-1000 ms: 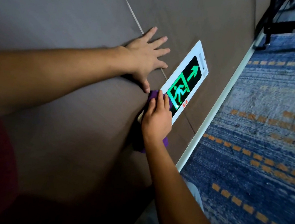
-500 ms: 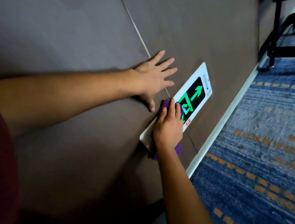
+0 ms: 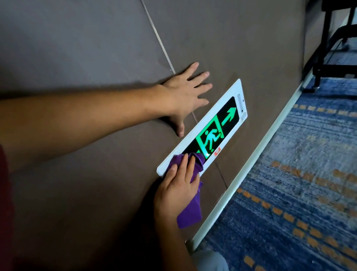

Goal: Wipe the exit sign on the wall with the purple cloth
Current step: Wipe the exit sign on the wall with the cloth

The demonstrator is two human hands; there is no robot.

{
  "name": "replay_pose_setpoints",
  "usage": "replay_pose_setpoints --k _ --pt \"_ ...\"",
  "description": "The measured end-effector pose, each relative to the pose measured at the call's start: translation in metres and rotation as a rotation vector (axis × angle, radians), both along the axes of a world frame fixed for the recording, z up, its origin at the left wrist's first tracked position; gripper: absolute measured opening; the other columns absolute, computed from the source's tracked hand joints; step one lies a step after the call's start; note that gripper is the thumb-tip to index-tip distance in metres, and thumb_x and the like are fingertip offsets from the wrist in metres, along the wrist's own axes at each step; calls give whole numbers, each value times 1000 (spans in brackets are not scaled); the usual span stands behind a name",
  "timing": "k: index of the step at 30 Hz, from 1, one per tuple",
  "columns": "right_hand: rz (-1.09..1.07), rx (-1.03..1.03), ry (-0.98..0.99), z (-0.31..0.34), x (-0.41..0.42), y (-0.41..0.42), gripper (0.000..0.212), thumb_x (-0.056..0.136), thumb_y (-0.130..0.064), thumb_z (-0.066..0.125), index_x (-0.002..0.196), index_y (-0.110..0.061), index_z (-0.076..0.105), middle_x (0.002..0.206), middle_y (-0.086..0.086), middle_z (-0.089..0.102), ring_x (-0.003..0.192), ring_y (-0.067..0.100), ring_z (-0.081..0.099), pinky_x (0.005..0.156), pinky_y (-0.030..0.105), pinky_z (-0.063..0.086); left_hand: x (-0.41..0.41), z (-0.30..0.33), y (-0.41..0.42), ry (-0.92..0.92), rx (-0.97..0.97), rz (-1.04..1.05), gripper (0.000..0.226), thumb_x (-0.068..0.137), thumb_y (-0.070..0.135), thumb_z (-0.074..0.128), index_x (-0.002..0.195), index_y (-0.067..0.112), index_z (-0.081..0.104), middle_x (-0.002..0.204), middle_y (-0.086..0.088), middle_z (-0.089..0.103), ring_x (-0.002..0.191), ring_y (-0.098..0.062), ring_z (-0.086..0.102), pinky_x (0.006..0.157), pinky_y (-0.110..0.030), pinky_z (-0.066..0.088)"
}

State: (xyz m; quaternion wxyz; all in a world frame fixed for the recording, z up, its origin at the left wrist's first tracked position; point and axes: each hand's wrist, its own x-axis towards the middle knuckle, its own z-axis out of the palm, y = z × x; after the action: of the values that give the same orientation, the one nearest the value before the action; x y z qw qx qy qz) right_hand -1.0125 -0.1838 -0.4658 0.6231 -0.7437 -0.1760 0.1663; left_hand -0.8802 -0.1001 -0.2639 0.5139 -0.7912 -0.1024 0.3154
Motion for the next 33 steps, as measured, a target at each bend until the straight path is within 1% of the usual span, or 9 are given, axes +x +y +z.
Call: replay_pose_setpoints --k 2,6,10,13,19,23,26,31,33 --pt "43 76 68 -1 -1 4 54 104 -40 29 154 -22 39 163 -3 32 149 37 26 121 46 22 -1 0 0 4 2 4 126 64 97 50 163 27 15 171 -14 -3 156 -40 -14 121 -66 -7" --pt "52 98 148 -1 36 22 50 108 -31 36 157 -22 31 166 -3 25 153 33 17 122 46 20 -1 -2 0 6 -3 4 125 63 97 51 163 29 17 172 -13 -1 156 -40 -13 121 -66 -8" --pt "40 114 158 4 67 31 52 108 -33 34 158 -23 28 168 1 18 153 30 15 120 48 24 1 -2 3 3 -3 -24 124 63 98 48 163 32 16 172 -13 -1 156 -41 -12 121 -66 -7" --pt "38 137 165 2 42 24 53 108 -32 36 159 -21 26 169 7 12 153 30 17 120 46 26 0 -3 3 15 9 -11 124 64 97 49 163 32 15 171 -14 -2 156 -41 -13 121 -66 -8" --pt "34 193 123 2 -10 7 53 105 -31 36 156 -18 34 166 8 22 151 36 23 121 45 23 3 0 -1 11 -2 36 130 63 97 51 164 26 12 171 -15 -5 156 -39 -16 122 -65 -9" --pt "58 185 163 1 13 14 50 108 -26 40 157 -19 33 166 5 21 153 32 19 122 44 19 2 -2 2 24 28 6 134 63 98 49 164 18 10 171 -15 -3 157 -38 -14 123 -64 -8" --pt "51 180 119 -1 35 19 49 107 -25 40 156 -19 35 166 6 22 152 31 20 123 42 18 0 -2 7 -2 6 -32 135 63 98 47 164 16 10 171 -15 -2 157 -38 -11 123 -63 -8" --pt "35 193 116 -8 65 36 52 105 -32 34 155 -17 37 165 8 25 151 35 22 122 45 19 -1 -5 3 23 43 -4 130 69 94 48 163 13 10 171 -16 -1 157 -38 -10 123 -63 -7" --pt "16 186 125 -11 81 45 49 107 -28 37 155 -17 37 165 8 25 152 36 20 122 46 18 -2 -7 1 29 37 -6 127 74 92 46 163 10 8 171 -18 -2 157 -39 -9 124 -62 -4"
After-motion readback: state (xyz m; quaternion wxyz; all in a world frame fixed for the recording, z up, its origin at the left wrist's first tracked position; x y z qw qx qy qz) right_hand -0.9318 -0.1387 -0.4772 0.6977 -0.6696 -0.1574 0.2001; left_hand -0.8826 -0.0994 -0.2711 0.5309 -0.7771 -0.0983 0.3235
